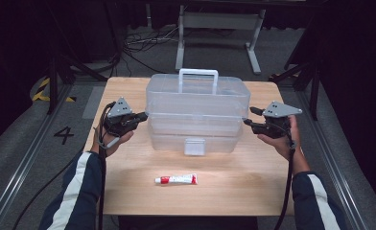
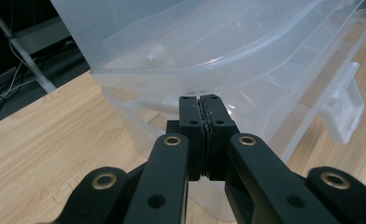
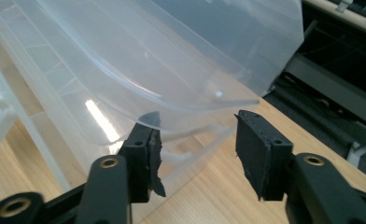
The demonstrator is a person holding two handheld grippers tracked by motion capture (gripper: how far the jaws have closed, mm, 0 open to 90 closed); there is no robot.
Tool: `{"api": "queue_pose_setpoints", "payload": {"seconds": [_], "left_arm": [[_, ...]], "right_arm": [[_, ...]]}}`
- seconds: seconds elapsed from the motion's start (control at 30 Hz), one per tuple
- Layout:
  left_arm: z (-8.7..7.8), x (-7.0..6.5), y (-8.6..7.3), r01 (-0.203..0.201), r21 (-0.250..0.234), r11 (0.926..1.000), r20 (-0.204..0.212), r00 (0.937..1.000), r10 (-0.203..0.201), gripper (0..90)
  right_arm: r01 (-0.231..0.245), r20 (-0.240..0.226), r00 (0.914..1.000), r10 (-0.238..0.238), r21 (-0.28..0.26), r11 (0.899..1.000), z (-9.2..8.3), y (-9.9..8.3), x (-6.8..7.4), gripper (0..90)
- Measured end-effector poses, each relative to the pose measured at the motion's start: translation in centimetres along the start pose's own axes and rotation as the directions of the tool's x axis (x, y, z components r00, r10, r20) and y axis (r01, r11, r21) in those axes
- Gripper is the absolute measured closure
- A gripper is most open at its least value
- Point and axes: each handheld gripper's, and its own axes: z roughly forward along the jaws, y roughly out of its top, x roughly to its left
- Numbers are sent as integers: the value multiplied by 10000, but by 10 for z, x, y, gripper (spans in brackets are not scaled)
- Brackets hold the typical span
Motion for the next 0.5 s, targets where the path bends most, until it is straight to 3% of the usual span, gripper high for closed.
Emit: {"api": "queue_pose_setpoints", "payload": {"seconds": [0.27, 0.5], "left_arm": [[-7, -5, 3, -172, -166, 9997, 61, 9998, 173, 794], [-13, -20, -4, -534, 47, 9986, 426, 9977, 531, 716]], "right_arm": [[365, 595, 9977, -313, -875, 9955, -1, 4, 5, 635], [417, 1140, 9931, -261, -1367, 9897, -1, 8, 7, 668]]}}
